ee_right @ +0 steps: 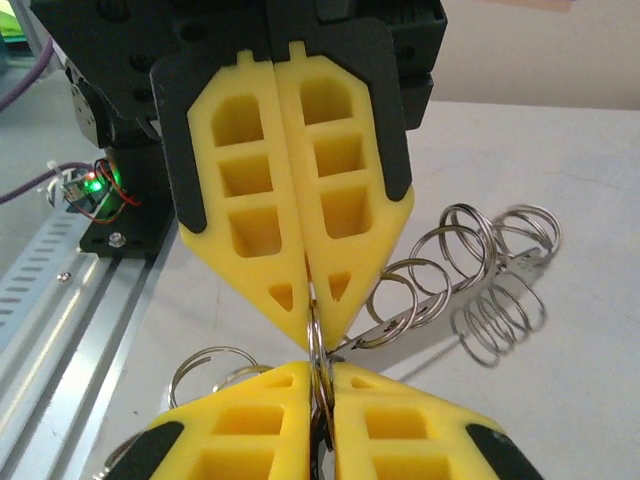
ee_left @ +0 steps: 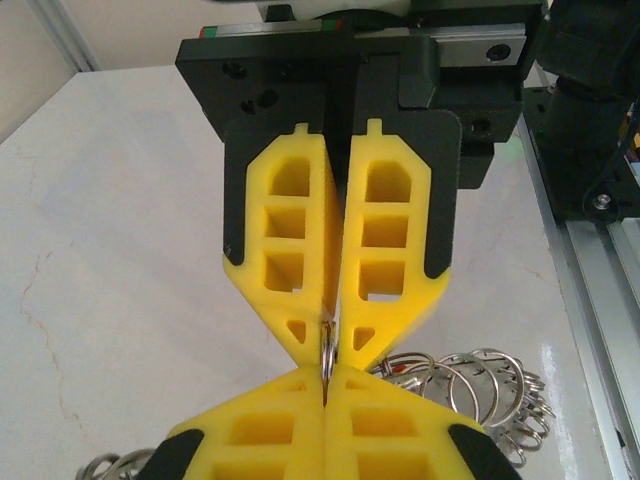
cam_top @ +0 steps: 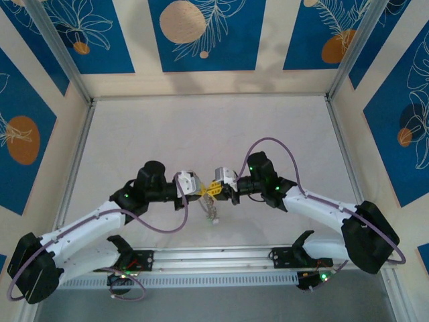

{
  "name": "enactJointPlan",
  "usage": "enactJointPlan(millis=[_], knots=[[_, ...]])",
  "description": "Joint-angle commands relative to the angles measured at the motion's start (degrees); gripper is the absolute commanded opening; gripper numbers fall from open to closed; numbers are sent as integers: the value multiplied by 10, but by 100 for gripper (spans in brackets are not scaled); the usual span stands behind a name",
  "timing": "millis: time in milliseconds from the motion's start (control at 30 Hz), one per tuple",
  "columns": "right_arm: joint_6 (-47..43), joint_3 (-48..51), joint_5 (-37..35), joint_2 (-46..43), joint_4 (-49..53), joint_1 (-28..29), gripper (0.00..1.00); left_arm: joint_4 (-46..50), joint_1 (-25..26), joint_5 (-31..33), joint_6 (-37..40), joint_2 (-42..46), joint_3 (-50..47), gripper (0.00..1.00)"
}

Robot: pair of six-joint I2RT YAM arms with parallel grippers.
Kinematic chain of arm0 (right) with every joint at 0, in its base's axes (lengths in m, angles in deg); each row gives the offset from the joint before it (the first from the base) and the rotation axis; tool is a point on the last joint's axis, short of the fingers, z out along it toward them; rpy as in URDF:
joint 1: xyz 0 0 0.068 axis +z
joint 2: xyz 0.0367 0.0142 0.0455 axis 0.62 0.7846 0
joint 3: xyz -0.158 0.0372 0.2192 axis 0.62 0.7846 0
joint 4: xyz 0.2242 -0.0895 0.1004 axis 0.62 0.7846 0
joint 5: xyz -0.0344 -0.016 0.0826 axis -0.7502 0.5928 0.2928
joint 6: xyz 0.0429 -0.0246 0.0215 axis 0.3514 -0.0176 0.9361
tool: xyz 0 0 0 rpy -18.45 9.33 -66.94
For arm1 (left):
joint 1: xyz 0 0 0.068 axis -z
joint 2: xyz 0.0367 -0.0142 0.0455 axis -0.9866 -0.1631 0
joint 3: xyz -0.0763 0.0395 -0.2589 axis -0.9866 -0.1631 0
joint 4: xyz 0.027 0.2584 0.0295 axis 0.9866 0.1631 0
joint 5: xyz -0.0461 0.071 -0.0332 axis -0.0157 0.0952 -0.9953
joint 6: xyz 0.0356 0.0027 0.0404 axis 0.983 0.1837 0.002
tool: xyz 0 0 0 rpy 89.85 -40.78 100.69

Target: Put the keys on the keyring

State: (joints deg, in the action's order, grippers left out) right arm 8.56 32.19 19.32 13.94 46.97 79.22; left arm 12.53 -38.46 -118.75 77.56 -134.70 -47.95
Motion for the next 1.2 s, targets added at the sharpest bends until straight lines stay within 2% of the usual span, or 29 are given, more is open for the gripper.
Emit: enactJointPlan(millis=[0, 33, 200, 367, 700, 800, 867, 1167], knots=[[19, 5, 23, 5, -36, 5, 5, -44, 5, 1, -9, 11, -7, 0], [16, 4, 18, 2, -31, 5, 0, -42, 4, 14, -5, 13, -9, 0], [16, 16, -12, -32, -27, -7, 0, -2, 5, 89, 5, 22, -10, 0], [20, 19, -4, -61, -13, -23, 0, 38, 6, 122, 26, 17, -6, 0], [11, -6, 10, -26, -3, -11, 0, 45, 8, 75, 28, -35, 24, 0], [8, -8, 7, -16, -1, -6, 0, 46, 8, 44, 28, -35, 30, 11], [7, -7, 7, -9, -3, -5, 0, 49, 8, 32, 25, -30, 32, 15], [-5, -18, 7, 16, 8, 5, 0, 59, 9, 9, 39, -36, 37, 16]])
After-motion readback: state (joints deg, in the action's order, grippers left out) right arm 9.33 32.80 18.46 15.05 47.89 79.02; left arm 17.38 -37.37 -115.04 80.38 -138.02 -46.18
